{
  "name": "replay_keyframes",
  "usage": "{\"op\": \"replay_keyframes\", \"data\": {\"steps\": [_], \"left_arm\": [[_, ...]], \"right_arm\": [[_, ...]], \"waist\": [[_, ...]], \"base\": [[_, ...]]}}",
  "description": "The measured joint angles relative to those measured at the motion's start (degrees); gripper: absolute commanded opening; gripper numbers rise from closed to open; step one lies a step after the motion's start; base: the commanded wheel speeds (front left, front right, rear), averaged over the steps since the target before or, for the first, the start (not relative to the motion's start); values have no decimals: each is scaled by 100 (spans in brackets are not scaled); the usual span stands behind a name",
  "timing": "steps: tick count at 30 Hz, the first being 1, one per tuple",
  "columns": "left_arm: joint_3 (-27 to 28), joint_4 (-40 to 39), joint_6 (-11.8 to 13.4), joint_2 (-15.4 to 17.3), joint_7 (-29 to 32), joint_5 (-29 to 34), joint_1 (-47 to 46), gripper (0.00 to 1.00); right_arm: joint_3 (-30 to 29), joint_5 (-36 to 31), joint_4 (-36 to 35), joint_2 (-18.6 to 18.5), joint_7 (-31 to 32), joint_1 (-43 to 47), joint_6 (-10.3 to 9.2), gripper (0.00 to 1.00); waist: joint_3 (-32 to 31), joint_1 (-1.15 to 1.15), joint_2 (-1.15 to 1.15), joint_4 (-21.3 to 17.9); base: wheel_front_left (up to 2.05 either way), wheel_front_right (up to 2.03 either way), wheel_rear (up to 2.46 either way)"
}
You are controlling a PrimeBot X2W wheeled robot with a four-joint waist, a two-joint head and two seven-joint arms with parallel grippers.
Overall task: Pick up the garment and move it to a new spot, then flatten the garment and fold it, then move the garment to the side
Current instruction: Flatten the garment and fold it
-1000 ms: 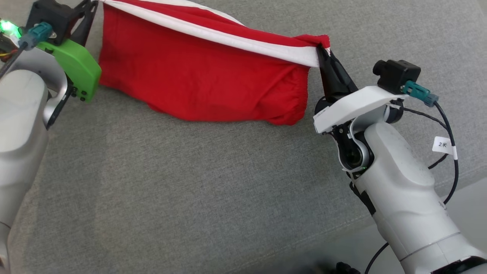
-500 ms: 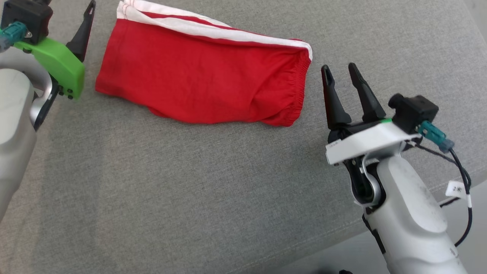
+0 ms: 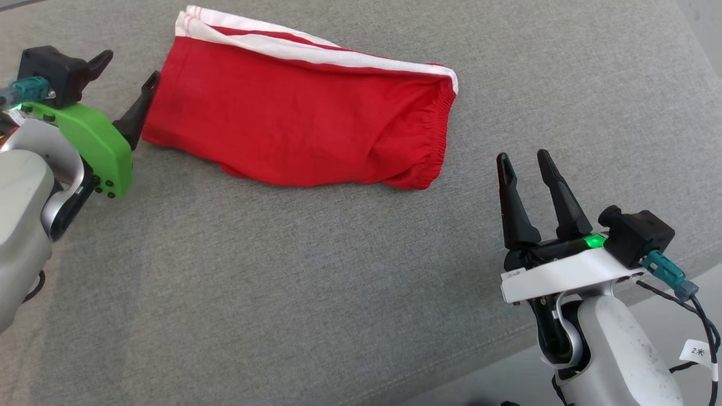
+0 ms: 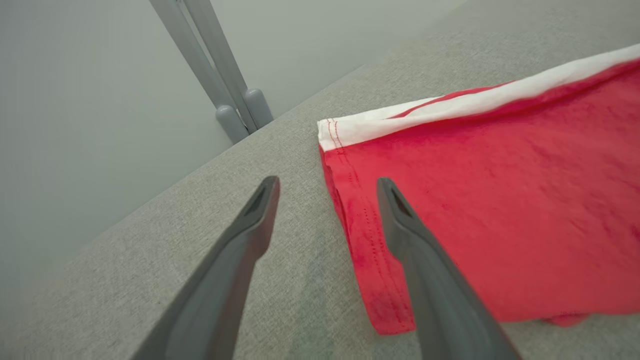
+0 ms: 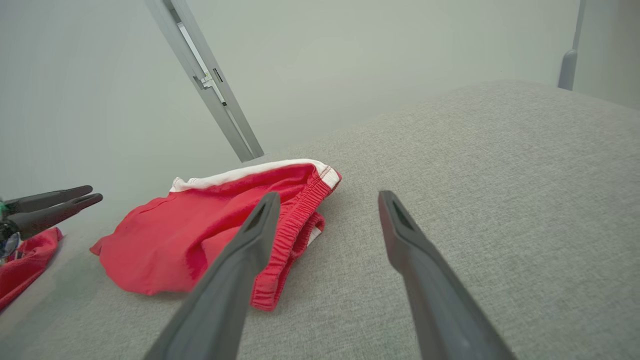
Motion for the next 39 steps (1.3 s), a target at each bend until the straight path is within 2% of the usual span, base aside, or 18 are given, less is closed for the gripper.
{"op": "replay_keyframes", "data": {"steps": [5, 12, 19, 20, 21, 22, 33, 39], "left_arm": [[-274, -79, -1, 132, 308, -659, 20, 100], [-563, 101, 0, 218, 461, -1058, 65, 100], [-699, 108, 7, 134, 646, -1491, 103, 100], [-710, 162, 7, 120, 688, -1535, 105, 60], [-719, 205, 7, 109, 693, -1547, 108, 40], [-727, 243, 5, 97, 693, -1564, 122, 0], [-771, 681, 7, -625, -165, -1673, 630, 0], [-665, 682, 7, -748, -492, -1797, 1209, 0]], "right_arm": [[98, 53, -60, -2, 0, -107, 0, 100], [108, 121, -60, -2, 0, -183, 0, 100], [75, 132, -13, -2, 0, -208, 0, 100], [78, 132, -3, -2, 0, -208, 0, 100], [83, 131, 0, -1, 0, -208, 0, 100], [88, 126, -1, -1, 0, -209, 0, 100], [-260, -46, 89, 3, 0, 152, 0, 100], [-415, -153, 166, 3, 0, 483, 0, 100]], "waist": [[149, 0, 0, -183], [340, 0, 0, -355], [368, 0, 0, -394], [358, 0, 0, -394], [350, 0, 0, -396], [339, 0, 0, -401], [-72, 0, 0, -173], [-522, 0, 0, -8]], "base": [[0, 0, 0], [0, 0, 0], [0, 0, 0], [0, 0, 0], [0, 0, 0], [0, 0, 0], [0, 0, 0], [0, 0, 0]]}}
